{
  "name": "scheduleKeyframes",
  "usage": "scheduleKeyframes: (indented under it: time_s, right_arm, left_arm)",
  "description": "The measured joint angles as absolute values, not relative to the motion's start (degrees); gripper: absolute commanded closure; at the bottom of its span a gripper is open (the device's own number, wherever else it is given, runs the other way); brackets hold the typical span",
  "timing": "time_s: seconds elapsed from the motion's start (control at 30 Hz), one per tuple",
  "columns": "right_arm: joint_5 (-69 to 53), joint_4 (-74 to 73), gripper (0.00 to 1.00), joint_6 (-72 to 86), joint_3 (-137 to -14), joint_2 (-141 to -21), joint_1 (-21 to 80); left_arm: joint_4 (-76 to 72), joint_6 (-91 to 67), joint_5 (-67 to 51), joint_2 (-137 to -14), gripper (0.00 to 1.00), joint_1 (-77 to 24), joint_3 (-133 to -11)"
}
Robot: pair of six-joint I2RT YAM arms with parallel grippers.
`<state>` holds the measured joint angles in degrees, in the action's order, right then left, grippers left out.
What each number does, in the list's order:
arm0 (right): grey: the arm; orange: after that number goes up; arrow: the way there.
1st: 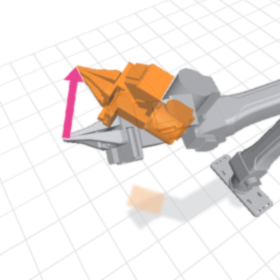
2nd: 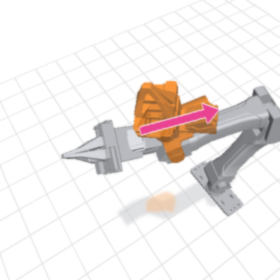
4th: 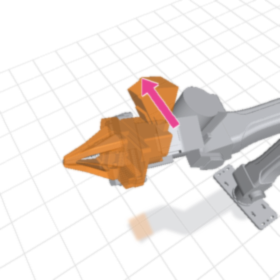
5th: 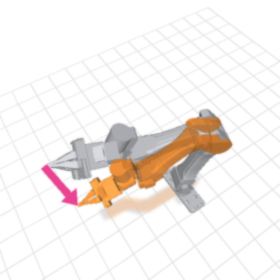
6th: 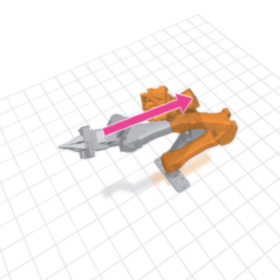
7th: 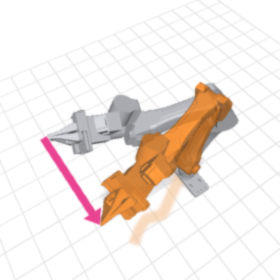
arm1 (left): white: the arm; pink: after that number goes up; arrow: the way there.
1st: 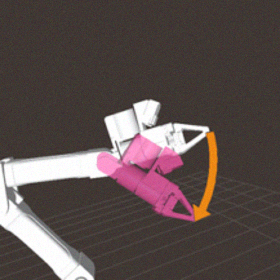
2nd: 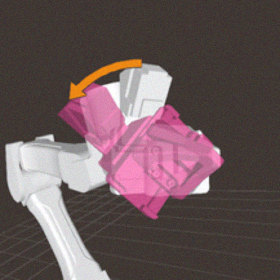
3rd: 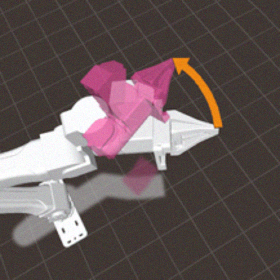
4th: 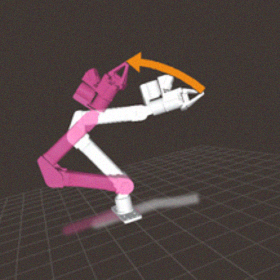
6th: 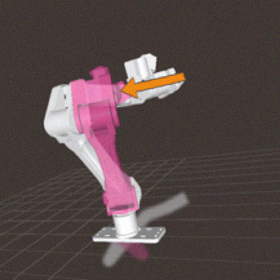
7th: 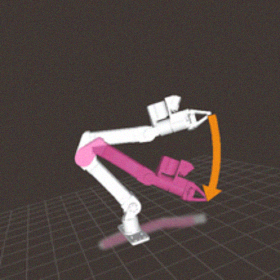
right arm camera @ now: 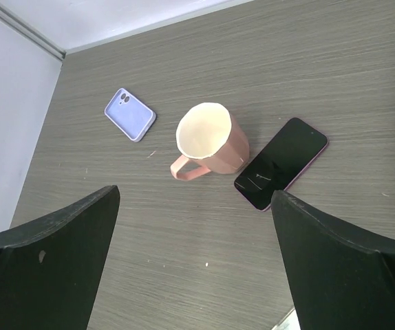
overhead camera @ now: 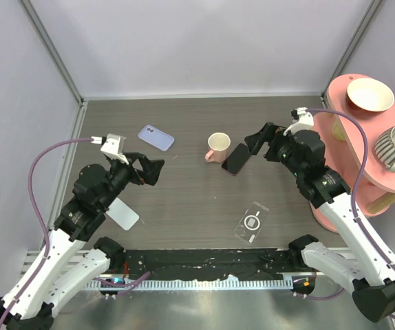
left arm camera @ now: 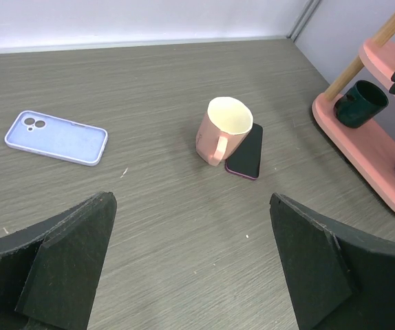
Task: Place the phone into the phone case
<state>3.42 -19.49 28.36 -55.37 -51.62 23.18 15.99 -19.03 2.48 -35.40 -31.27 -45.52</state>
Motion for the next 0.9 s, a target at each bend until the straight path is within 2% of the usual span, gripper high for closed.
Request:
scheduleKeyframes:
  time_s: [0.3,0.37,0.43,0.53,0.67,0.8,0.9]
  right_arm:
    - [4.7,-21.4,0.02,28.4,-55.0,-50.1,23.2]
    - [5.2,-21.5,0.02,28.4,-54.9,-50.0,23.2]
    - [5.6,-21.6,0.02,28.4,-54.9,-50.0,23.2]
    - [6.3,-22.0,0.03,28.4,-54.9,-49.9,23.2]
    - [7.9,-23.0,0.04,28.3,-54.9,-49.7,23.2]
    - [10.0,-24.8,0.04,28.8,-54.9,-49.4,23.2]
    - [11.3,-25.7,0.04,30.5,-54.9,-47.8,23.2]
  left_arm:
    - [16.0,-19.0,2.5,-35.8,0.00,-31.3,-45.5]
    - [16.0,-19.3,2.8,-36.0,0.05,-31.3,-45.5]
    - [15.8,-20.2,4.8,-36.6,0.09,-31.3,-45.5]
    - [16.6,-22.5,12.2,-39.8,0.08,-31.4,-46.2]
    - [23.9,-26.4,23.4,-52.8,0.10,-30.1,-53.7]
    - [32.4,-36.4,27.4,-69.1,0.21,-22.8,-64.9]
    - [39.0,-46.5,27.4,-79.7,0.33,-16.6,-72.9]
